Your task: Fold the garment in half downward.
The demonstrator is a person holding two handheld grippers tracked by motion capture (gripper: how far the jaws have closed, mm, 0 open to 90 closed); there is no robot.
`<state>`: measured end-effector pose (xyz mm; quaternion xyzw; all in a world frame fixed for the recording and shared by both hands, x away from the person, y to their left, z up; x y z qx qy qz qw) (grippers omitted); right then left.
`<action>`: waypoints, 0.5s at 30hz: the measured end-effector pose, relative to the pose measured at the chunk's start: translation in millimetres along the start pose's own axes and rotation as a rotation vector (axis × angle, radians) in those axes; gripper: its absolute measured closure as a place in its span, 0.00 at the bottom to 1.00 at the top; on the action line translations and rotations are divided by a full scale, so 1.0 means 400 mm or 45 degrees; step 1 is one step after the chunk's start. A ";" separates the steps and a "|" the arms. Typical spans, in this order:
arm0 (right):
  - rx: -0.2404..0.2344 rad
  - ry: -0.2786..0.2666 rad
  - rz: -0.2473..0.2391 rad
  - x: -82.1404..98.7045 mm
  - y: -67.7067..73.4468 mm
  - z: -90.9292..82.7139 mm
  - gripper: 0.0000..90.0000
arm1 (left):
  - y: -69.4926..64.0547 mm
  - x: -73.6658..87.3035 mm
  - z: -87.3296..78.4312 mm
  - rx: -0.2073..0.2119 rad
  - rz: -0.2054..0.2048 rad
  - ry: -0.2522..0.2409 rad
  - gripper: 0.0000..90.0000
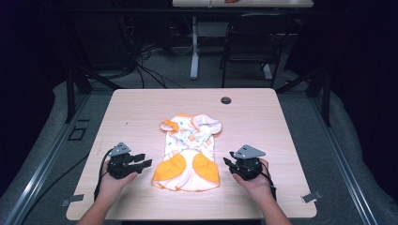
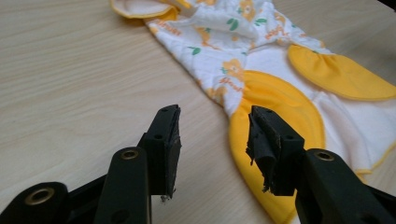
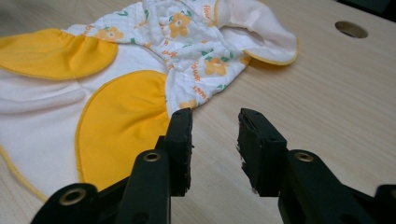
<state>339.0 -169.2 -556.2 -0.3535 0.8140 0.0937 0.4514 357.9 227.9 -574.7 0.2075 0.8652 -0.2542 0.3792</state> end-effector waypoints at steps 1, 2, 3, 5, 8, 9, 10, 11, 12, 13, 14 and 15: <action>-0.012 0.000 0.022 0.003 -0.002 0.003 0.73 | 0.006 0.003 0.004 -0.021 0.008 0.007 0.60; -0.020 0.014 0.030 0.008 -0.005 0.007 0.73 | 0.010 0.005 0.007 -0.036 0.027 0.010 0.60; -0.019 0.028 0.032 0.012 -0.007 0.010 0.73 | 0.010 0.005 0.007 -0.036 0.027 0.010 0.61; -0.005 0.047 0.041 0.019 -0.010 0.018 0.74 | 0.012 0.008 0.015 -0.042 0.046 0.014 0.62; -0.024 0.056 0.067 0.023 -0.018 0.027 0.77 | 0.008 0.009 0.022 -0.048 0.055 0.017 0.63; -0.028 0.049 0.078 0.023 -0.018 0.029 0.77 | 0.005 0.008 0.024 -0.038 0.058 0.013 0.63; -0.027 0.041 0.087 0.023 -0.017 0.030 0.77 | 0.000 0.008 0.028 -0.037 0.061 0.009 0.64; -0.038 0.037 0.085 0.022 -0.015 0.032 0.77 | -0.008 0.007 0.032 -0.043 0.094 0.014 0.65; -0.055 0.030 0.086 0.019 -0.007 0.035 0.77 | -0.013 0.006 0.035 -0.052 0.116 0.018 0.66; -0.062 0.025 0.078 0.017 -0.002 0.037 0.77 | -0.024 0.006 0.040 -0.054 0.141 0.024 0.67; -0.071 0.028 0.060 0.013 0.005 0.040 0.78 | -0.034 0.004 0.045 -0.042 0.170 0.025 0.69; -0.081 0.028 0.045 0.009 0.014 0.044 0.79 | -0.045 0.003 0.050 -0.034 0.196 0.028 0.69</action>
Point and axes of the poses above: each handheld gripper's, and its own axes: z roughly forward along the jaws, x roughly out of its underside, y roughly to its left, the point moved 3 cm from there along z, roughly forward along the jaws, and after that the axes turned 6 degrees about -z, right-handed, at the moved point
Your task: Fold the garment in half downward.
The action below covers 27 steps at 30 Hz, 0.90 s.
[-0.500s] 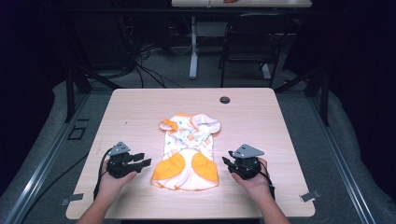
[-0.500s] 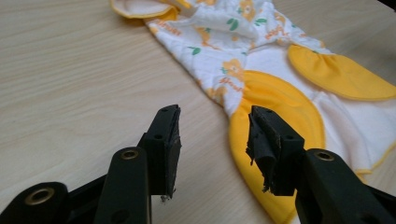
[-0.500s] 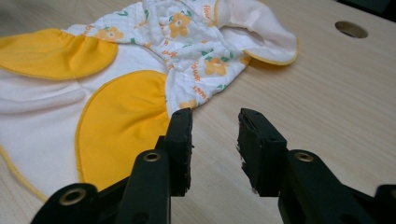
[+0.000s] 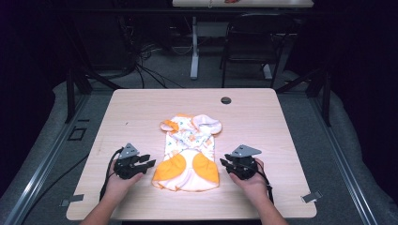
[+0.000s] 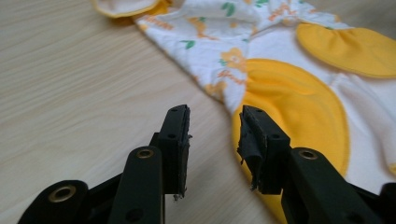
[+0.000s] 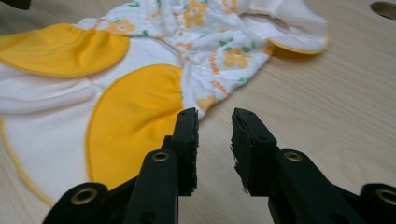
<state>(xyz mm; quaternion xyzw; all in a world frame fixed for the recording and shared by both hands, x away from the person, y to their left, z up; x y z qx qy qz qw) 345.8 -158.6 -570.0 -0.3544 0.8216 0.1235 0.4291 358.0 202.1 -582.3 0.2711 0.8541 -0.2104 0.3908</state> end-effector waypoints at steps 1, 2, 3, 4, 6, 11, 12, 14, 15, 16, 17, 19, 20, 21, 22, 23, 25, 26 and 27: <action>-0.016 0.005 -0.011 -0.004 0.009 0.006 0.83 | -0.010 -0.002 0.005 -0.002 0.015 0.004 0.69; -0.046 0.017 -0.025 -0.008 0.019 0.013 0.87 | -0.017 -0.004 0.012 0.001 0.027 0.008 0.69; -0.076 0.037 -0.042 -0.012 0.028 0.020 0.91 | -0.024 -0.005 0.019 0.034 0.022 0.013 0.71; -0.100 0.043 -0.057 -0.015 0.038 0.027 0.94 | -0.031 -0.005 0.027 0.050 0.027 0.017 0.74; -0.132 0.065 -0.088 -0.021 0.054 0.042 0.97 | -0.044 -0.004 0.046 0.063 0.047 0.042 0.78; -0.182 0.087 -0.102 -0.033 0.086 0.074 0.99 | -0.067 -0.009 0.077 0.096 0.090 0.070 0.97; -0.183 0.100 -0.112 -0.033 0.091 0.078 0.99 | -0.072 -0.008 0.084 0.097 0.105 0.091 0.98; -0.182 0.109 -0.124 -0.030 0.096 0.085 0.99 | -0.075 -0.005 0.088 0.097 0.116 0.109 0.99; -0.171 0.150 -0.165 -0.021 0.100 0.093 0.99 | -0.081 0.000 0.093 0.094 0.140 0.126 0.99; -0.171 0.150 -0.165 -0.021 0.100 0.093 0.99 | -0.081 0.000 0.093 0.094 0.140 0.126 1.00; -0.151 0.203 -0.246 -0.009 0.104 0.101 1.00 | -0.082 0.000 0.093 0.101 0.138 0.131 1.00; -0.161 0.192 -0.258 -0.008 0.109 0.101 1.00 | -0.083 0.002 0.092 0.117 0.132 0.144 1.00; -0.172 0.195 -0.257 -0.008 0.110 0.100 1.00 | -0.084 0.003 0.090 0.127 0.126 0.150 1.00; -0.188 0.203 -0.264 -0.007 0.109 0.097 1.00 | -0.085 0.004 0.089 0.133 0.127 0.155 1.00; -0.195 0.199 -0.255 -0.006 0.110 0.096 1.00 | -0.085 0.004 0.089 0.133 0.127 0.155 1.00; -0.211 0.203 -0.246 -0.004 0.110 0.093 1.00 | -0.088 0.006 0.086 0.147 0.122 0.165 1.00; -0.217 0.213 -0.246 -0.003 0.110 0.089 1.00 | -0.094 0.008 0.083 0.161 0.116 0.172 1.00; -0.216 0.212 -0.253 -0.002 0.111 0.087 1.00 | -0.098 0.010 0.079 0.164 0.122 0.184 1.00; -0.215 0.216 -0.261 -0.001 0.113 0.085 1.00 | -0.102 0.011 0.077 0.165 0.131 0.187 1.00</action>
Point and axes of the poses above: each handheld gripper's, and its own axes: z roughly forward along the jaws, x roughly out of its underside, y roughly to its left, the point moved 3 cm from there along z, roughly forward along the jaws, and after that the axes turned 6 degrees about -z, right-handed, at the moved point
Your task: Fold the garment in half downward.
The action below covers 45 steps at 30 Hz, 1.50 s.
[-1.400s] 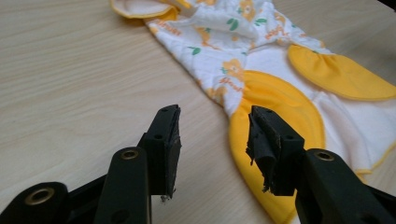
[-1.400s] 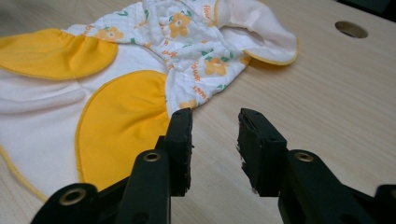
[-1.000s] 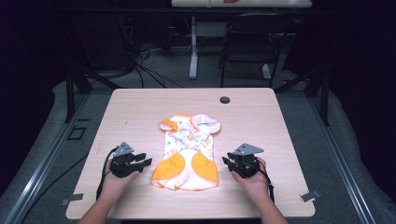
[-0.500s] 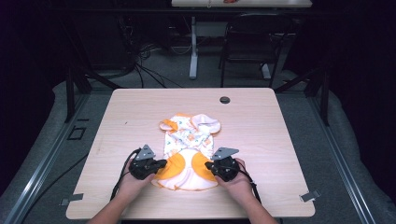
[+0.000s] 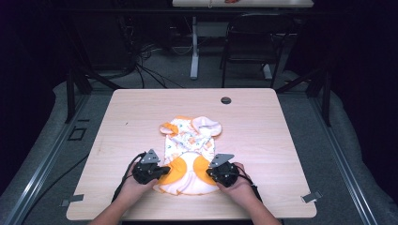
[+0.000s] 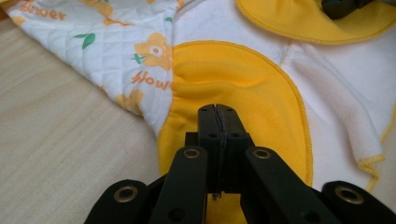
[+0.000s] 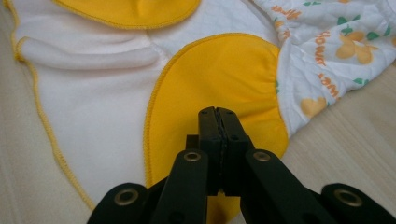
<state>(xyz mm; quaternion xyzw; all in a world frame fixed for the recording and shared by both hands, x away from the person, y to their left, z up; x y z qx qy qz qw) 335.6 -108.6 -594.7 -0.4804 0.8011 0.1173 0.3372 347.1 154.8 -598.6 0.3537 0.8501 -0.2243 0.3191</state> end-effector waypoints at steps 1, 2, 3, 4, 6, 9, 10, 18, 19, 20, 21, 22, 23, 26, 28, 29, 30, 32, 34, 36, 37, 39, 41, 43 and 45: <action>-0.002 0.008 -0.010 0.000 0.001 -0.002 1.00 | 0.000 0.000 0.000 0.000 0.000 0.000 1.00; -0.004 0.013 -0.014 0.001 0.005 -0.004 1.00 | -0.011 0.005 -0.004 0.001 0.021 0.014 1.00; -0.004 0.017 -0.023 0.001 0.009 -0.006 1.00 | -0.019 0.008 -0.007 0.007 0.035 0.019 1.00; -0.012 0.026 -0.036 0.002 0.014 -0.009 1.00 | -0.023 0.010 -0.008 0.005 0.046 0.019 1.00; -0.041 0.037 -0.049 0.006 0.023 -0.016 1.00 | -0.032 0.014 -0.012 0.021 0.050 0.038 1.00; -0.087 0.055 -0.065 0.012 0.039 -0.028 1.00 | -0.038 0.017 -0.016 0.037 0.054 0.054 1.00; -0.104 0.059 -0.074 0.014 0.044 -0.032 1.00 | -0.043 0.020 -0.019 0.052 0.053 0.061 1.00; -0.134 0.068 -0.098 0.025 0.062 -0.047 1.00 | -0.061 0.045 -0.033 0.102 0.025 0.047 1.00; -0.147 0.073 -0.110 0.026 0.065 -0.049 1.00 | -0.065 0.048 -0.034 0.105 0.028 0.043 1.00; -0.147 0.088 -0.118 0.026 0.068 -0.053 1.00 | -0.069 0.051 -0.038 0.108 0.030 0.052 1.00; -0.147 0.088 -0.118 0.026 0.068 -0.053 1.00 | -0.069 0.051 -0.038 0.108 0.030 0.052 1.00; -0.164 0.094 -0.122 0.025 0.074 -0.054 1.00 | -0.077 0.057 -0.041 0.106 0.036 0.052 1.00; -0.168 0.096 -0.122 0.024 0.076 -0.054 1.00 | -0.077 0.057 -0.041 0.106 0.036 0.052 1.00; -0.205 0.114 -0.123 0.023 0.087 -0.058 1.00 | -0.087 0.069 -0.052 0.122 0.021 0.062 1.00; -0.225 0.120 -0.134 0.022 0.092 -0.059 0.99 | -0.089 0.075 -0.056 0.129 0.022 0.056 1.00; -0.229 0.116 -0.137 0.023 0.095 -0.060 0.99 | -0.090 0.078 -0.059 0.136 0.020 0.058 1.00; -0.238 0.123 -0.137 0.023 0.096 -0.062 0.99 | -0.090 0.080 -0.060 0.139 0.018 0.053 1.00; -0.252 0.107 -0.117 0.024 0.101 -0.062 0.97 | -0.089 0.082 -0.061 0.144 0.010 0.049 0.99; -0.269 0.111 -0.119 0.023 0.097 -0.066 0.94 | -0.087 0.080 -0.060 0.153 0.005 0.053 0.99; -0.255 0.067 -0.098 0.022 0.097 -0.066 0.94 | -0.083 0.075 -0.063 0.157 0.001 0.049 0.95; -0.255 0.067 -0.098 0.022 0.097 -0.066 0.94 | -0.083 0.075 -0.063 0.157 0.001 0.049 0.93; -0.212 0.036 -0.100 0.019 0.083 -0.074 0.94 | -0.078 0.068 -0.067 0.143 -0.003 0.026 0.91; -0.200 0.024 -0.089 0.017 0.077 -0.076 0.94 | -0.071 0.061 -0.070 0.136 -0.020 -0.003 0.88; -0.185 -0.017 -0.039 0.012 0.058 -0.079 0.92 | -0.058 0.050 -0.071 0.103 -0.034 -0.045 0.84; -0.185 -0.032 -0.008 0.009 0.051 -0.077 0.89 | -0.048 0.044 -0.071 0.090 -0.047 -0.070 0.81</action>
Point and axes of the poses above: each handheld gripper's, and its own axes: z roughly forward along the jaws, x roughly out of its underside, y roughly to its left, the point moved 3 cm from there along z, roughly forward along the jaws, and after that the axes turned 6 degrees about -z, right-handed, at the moved point
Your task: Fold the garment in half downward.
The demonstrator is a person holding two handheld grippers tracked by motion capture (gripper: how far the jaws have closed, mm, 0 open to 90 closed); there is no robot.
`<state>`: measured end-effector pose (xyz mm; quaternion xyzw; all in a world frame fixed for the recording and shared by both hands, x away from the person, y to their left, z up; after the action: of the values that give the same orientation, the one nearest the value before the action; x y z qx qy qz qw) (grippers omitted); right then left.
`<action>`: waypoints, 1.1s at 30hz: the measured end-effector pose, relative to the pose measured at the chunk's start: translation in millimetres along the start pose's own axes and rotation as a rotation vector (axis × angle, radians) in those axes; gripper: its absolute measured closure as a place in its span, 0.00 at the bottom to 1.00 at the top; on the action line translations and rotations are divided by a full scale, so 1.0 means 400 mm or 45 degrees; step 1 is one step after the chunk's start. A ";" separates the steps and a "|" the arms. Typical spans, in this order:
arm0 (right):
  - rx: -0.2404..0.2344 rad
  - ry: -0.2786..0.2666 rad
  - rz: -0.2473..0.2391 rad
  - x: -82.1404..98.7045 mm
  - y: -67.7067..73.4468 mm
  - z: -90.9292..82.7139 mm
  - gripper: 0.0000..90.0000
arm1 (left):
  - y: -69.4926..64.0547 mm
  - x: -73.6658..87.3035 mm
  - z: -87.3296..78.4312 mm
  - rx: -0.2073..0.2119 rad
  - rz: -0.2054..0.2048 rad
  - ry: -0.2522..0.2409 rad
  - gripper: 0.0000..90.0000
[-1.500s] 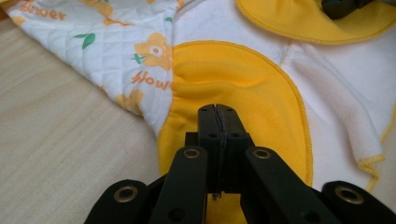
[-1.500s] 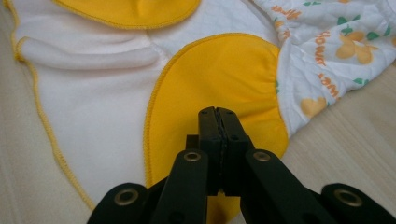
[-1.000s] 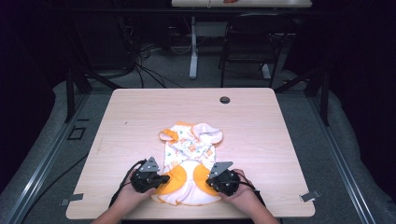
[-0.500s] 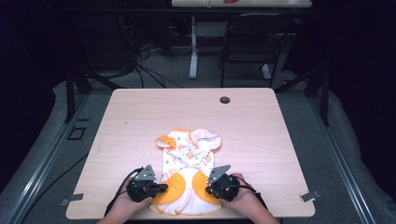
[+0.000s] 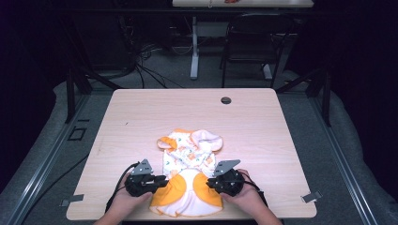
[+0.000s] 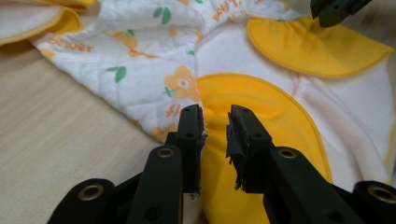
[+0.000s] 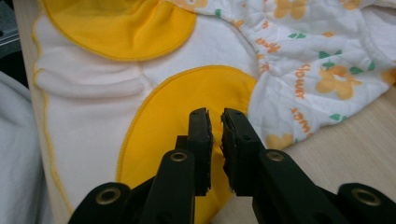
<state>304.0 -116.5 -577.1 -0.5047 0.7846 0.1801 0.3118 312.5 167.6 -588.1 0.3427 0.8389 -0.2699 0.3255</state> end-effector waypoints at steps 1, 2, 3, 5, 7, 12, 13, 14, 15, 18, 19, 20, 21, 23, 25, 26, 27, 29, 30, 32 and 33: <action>0.007 0.000 0.002 -0.001 -0.005 0.001 0.89 | 0.006 -0.002 0.000 -0.010 -0.003 -0.004 0.80; 0.007 0.000 0.002 -0.001 -0.005 0.001 0.89 | 0.006 -0.002 0.000 -0.010 -0.003 -0.004 0.78; 0.037 0.011 0.009 -0.005 -0.015 -0.001 0.86 | 0.019 -0.010 0.000 -0.021 -0.020 -0.012 0.77; 0.044 0.011 0.019 -0.014 -0.028 -0.006 0.84 | 0.035 -0.023 0.000 -0.029 -0.032 -0.012 0.75; 0.048 -0.010 0.052 -0.026 -0.045 -0.010 0.82 | 0.051 -0.042 -0.001 -0.036 -0.051 -0.023 0.74; 0.032 0.022 0.062 -0.066 -0.091 -0.017 0.78 | 0.081 -0.095 -0.004 -0.016 -0.092 -0.053 0.70; 0.031 0.014 0.075 -0.078 -0.102 -0.020 0.77 | 0.089 -0.125 -0.004 -0.024 -0.094 -0.056 0.68; 0.028 0.009 0.084 -0.090 -0.115 -0.023 0.76 | 0.093 -0.144 -0.005 -0.041 -0.073 -0.058 0.66; 0.033 0.002 0.096 -0.104 -0.129 -0.028 0.75 | 0.095 -0.159 -0.005 -0.047 -0.066 -0.064 0.66; 0.075 0.013 0.098 -0.134 -0.163 -0.036 0.74 | 0.107 -0.199 -0.006 -0.034 -0.073 -0.064 0.65; 0.083 0.011 0.111 -0.143 -0.174 -0.039 0.74 | 0.111 -0.212 -0.007 -0.035 -0.080 -0.071 0.65; 0.090 0.021 0.118 -0.153 -0.184 -0.043 0.74 | 0.115 -0.225 -0.007 -0.039 -0.075 -0.068 0.65; 0.097 0.024 0.115 -0.162 -0.194 -0.046 0.74 | 0.118 -0.236 -0.006 -0.043 -0.072 -0.068 0.66; 0.107 0.037 0.110 -0.180 -0.211 -0.051 0.74 | 0.126 -0.256 -0.004 -0.047 -0.064 -0.066 0.66; 0.116 0.055 0.101 -0.197 -0.228 -0.052 0.74 | 0.135 -0.273 0.003 -0.056 -0.056 -0.071 0.67; 0.114 0.064 0.094 -0.204 -0.236 -0.051 0.74 | 0.140 -0.281 0.009 -0.071 -0.047 -0.073 0.67; 0.116 0.076 0.082 -0.211 -0.245 -0.049 0.75 | 0.145 -0.288 0.015 -0.090 -0.033 -0.067 0.67; 0.144 0.102 0.040 -0.219 -0.266 -0.040 0.76 | 0.158 -0.302 0.032 -0.120 -0.028 -0.056 0.67; 0.158 0.118 0.038 -0.221 -0.277 -0.034 0.76 | 0.165 -0.310 0.040 -0.122 -0.026 -0.040 0.67; 0.162 0.123 0.064 -0.222 -0.302 -0.017 0.76 | 0.181 -0.322 0.059 -0.147 -0.015 -0.030 0.67; 0.159 0.127 0.067 -0.222 -0.312 -0.009 0.76 | 0.187 -0.325 0.066 -0.149 -0.016 -0.020 0.67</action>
<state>442.2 -111.2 -510.9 -0.4720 0.8218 0.1137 0.2983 450.0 144.3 -527.0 0.3156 0.8528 -0.2250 0.3500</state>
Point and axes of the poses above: each handheld gripper's, and its own axes: z roughly forward along the jaws, x roughly out of its underside, y roughly to its left, the point moved 3 cm from there along z, roughly forward along the jaws, and after that the axes turned 6 degrees about -z, right-handed, at the moved point
